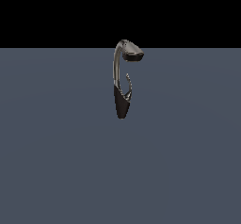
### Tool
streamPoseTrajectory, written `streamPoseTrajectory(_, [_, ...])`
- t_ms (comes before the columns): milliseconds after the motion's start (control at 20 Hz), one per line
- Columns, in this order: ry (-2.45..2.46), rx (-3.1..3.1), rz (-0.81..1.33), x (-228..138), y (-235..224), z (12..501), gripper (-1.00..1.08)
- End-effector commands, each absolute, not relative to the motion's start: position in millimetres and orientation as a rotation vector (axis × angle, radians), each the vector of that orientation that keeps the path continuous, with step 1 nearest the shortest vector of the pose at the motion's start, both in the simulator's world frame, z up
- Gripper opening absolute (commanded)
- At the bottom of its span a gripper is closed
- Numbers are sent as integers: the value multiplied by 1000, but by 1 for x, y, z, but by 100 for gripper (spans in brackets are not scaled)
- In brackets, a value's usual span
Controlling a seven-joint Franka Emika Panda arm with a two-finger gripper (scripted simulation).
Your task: Turn on the faucet by rotating a designated handle.
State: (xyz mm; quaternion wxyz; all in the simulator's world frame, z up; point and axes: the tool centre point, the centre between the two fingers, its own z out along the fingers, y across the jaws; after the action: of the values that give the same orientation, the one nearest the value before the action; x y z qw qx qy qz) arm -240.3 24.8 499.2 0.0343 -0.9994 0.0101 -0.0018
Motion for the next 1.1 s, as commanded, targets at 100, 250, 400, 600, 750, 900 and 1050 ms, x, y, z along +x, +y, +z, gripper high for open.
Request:
streamPoseTrajectory(100, [108,-3040,32,-222,27,496,-100])
streamPoseTrajectory(250, [177,-3010,66,-206,29,493,-100])
streamPoseTrajectory(400, [258,-2972,106,-186,31,488,-100])
streamPoseTrajectory(600, [373,-2915,163,-158,32,478,-100])
streamPoseTrajectory(750, [459,-2870,206,-136,32,469,-100])
streamPoseTrajectory(900, [544,-2823,249,-115,31,458,-100])
streamPoseTrajectory(1050, [630,-2773,293,-94,30,446,-100])
